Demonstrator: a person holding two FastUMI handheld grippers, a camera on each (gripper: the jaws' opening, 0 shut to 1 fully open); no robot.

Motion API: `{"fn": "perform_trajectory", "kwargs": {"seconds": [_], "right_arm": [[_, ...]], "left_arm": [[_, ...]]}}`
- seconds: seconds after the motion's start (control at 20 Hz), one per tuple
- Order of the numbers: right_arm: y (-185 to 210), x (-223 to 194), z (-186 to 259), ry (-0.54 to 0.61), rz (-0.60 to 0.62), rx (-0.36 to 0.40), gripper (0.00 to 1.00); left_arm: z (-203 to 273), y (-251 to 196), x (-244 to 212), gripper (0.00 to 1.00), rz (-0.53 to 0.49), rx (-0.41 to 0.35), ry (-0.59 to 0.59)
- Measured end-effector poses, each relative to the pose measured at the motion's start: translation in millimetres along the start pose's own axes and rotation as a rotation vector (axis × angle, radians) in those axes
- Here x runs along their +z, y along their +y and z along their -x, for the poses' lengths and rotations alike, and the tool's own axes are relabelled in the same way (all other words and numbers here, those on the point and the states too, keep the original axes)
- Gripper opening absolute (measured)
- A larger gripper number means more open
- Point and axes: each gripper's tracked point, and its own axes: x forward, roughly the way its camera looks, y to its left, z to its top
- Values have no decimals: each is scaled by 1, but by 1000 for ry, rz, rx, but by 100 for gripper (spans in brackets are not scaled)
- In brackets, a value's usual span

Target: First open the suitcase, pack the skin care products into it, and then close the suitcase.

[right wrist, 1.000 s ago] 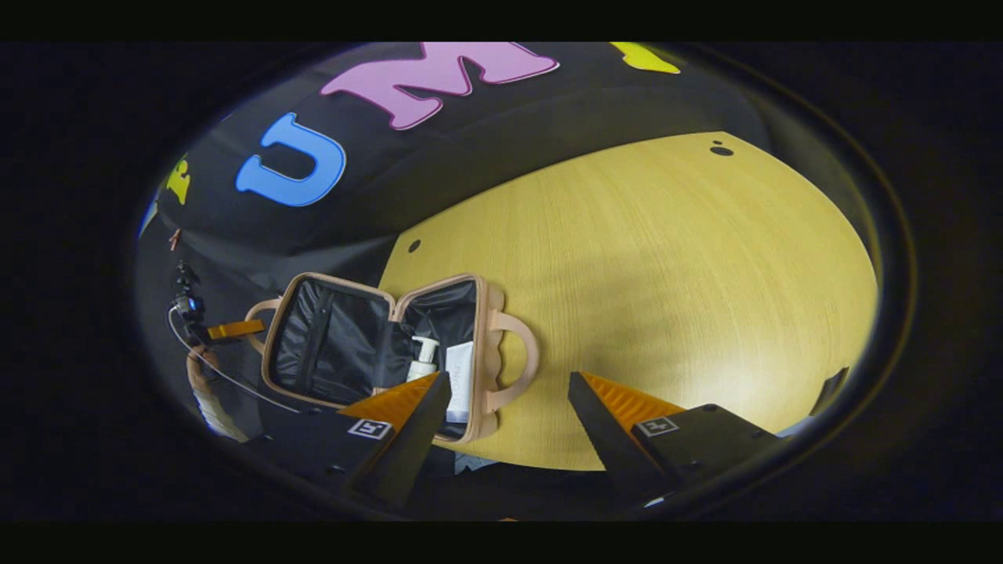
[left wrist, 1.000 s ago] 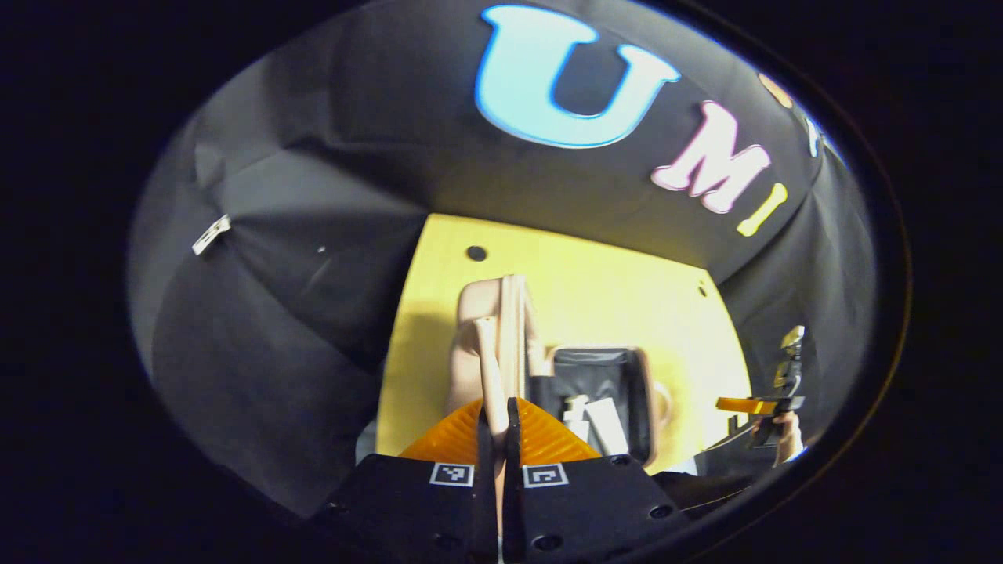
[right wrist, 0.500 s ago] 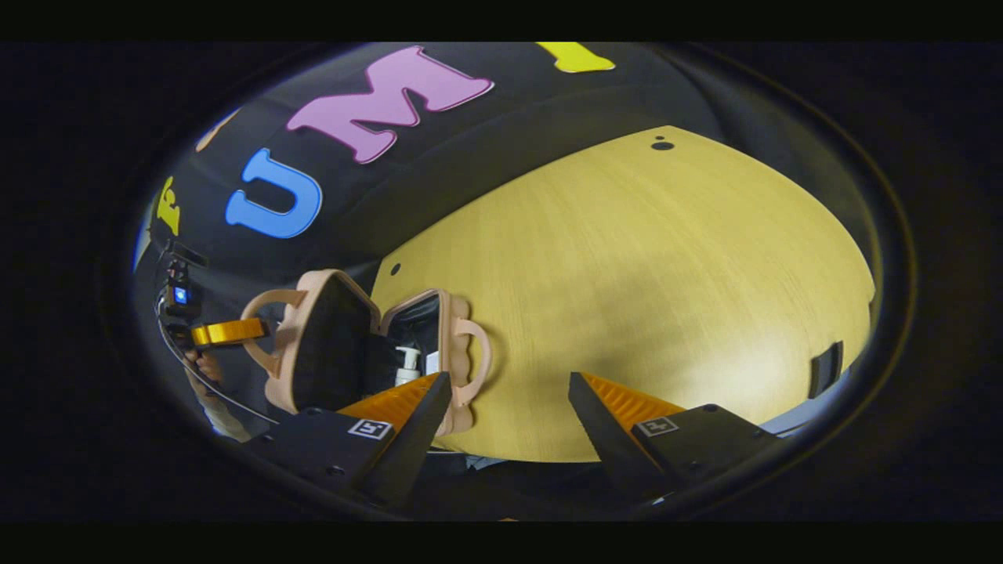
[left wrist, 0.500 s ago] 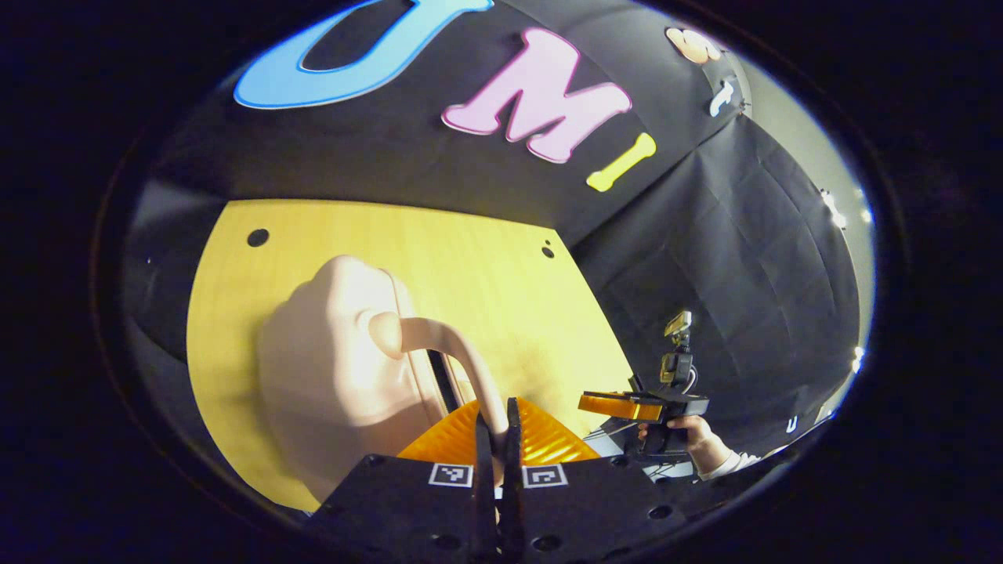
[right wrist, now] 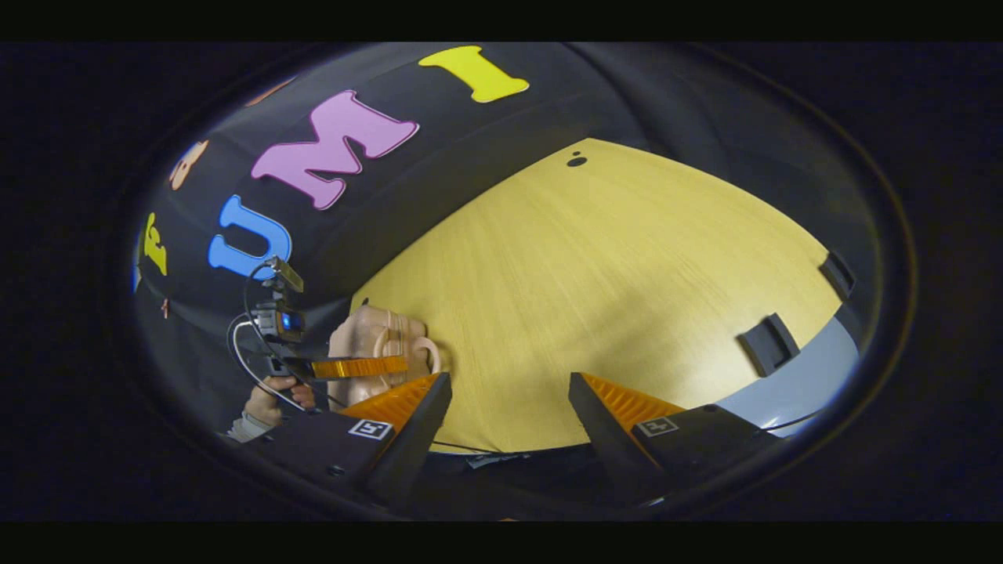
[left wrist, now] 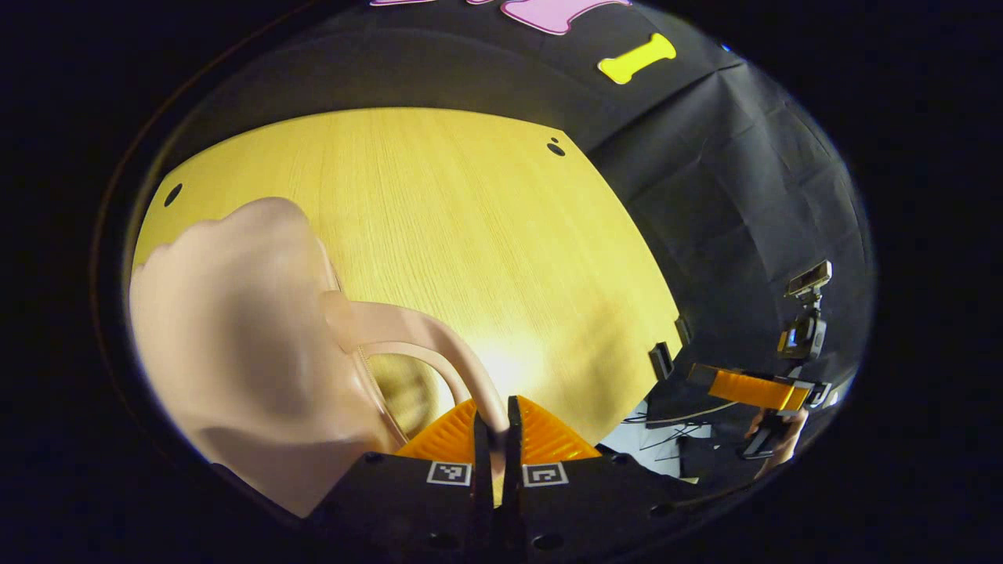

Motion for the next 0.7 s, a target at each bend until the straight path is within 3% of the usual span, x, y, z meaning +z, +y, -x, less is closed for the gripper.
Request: {"fn": "perform_trajectory", "kwargs": {"seconds": [0.2, 0.3, 0.35, 0.45, 0.7], "right_arm": [[-24, 6, 2, -9, -17, -11, 96], [-29, 9, -3, 16, 16, -11, 96], [-28, 15, -4, 14, 60, -7, 96], [-23, 27, -1, 17, 142, 12, 96], [28, 74, 4, -68, 369, 96, 97]], "left_arm": [[-13, 0, -4, 22, 2, 68, -2], [-10, -9, 2, 41, 6, 111, -47], [-5, -14, 5, 61, -10, 145, -78], [9, -14, 4, 91, -55, 259, -139], [72, -70, 37, 97, -71, 328, -438]]}}
